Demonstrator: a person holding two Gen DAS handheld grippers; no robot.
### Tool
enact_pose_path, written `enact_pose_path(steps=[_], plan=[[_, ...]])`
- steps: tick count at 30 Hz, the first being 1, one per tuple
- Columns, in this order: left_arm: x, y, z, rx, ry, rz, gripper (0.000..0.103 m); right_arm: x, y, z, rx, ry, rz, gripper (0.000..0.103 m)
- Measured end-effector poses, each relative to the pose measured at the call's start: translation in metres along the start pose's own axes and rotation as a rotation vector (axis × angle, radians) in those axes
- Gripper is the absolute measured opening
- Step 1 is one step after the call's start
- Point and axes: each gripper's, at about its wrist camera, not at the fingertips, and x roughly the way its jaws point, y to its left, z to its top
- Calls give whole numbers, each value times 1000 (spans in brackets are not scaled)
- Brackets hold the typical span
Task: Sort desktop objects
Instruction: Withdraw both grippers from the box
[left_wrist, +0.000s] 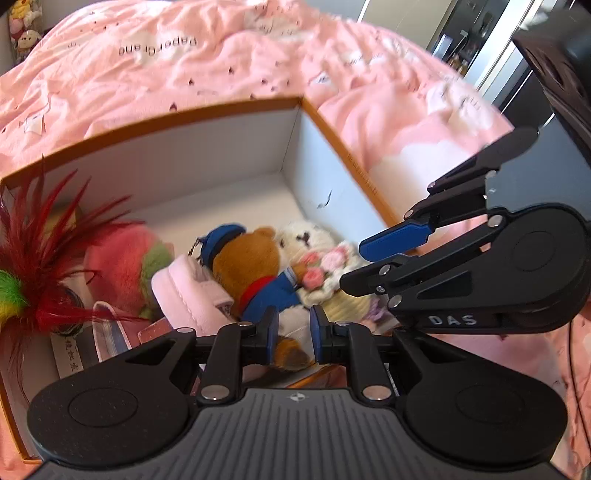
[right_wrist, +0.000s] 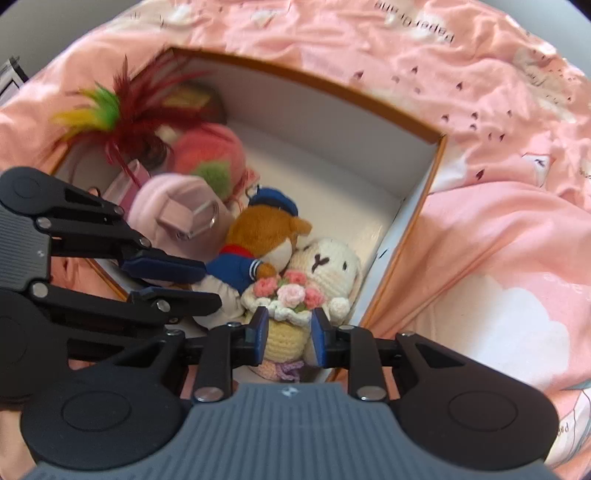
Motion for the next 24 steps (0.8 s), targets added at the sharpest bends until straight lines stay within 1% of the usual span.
enact_pose_path(steps=[5,11,13,15,19,20,22,24], plan=[[-26,-7,-6,11,-118,-58,22,-29,8,-21,45,-117,-25,27],[-63,-19,-20,65,-215,-106,23,-59,27,-59,122,-260,-47,27],[-72,-20,-27,74,-222,-121,23,-61,31,-71,177,-293,-38,28],[-78,-22,-34,85,-222,-127,23,-60,35,-84,231,-310,-48,28],[-83,-28,-52,127,-238,-100,23,-48,47,-107,353,-319,-89,28],[-82,-31,-57,141,-241,-82,23,-44,50,-112,373,-322,-106,28],[-78,-34,-65,170,-234,-58,23,-37,59,-123,406,-324,-169,29],[-69,-35,-71,175,-208,-45,23,-30,66,-131,428,-324,-213,34]])
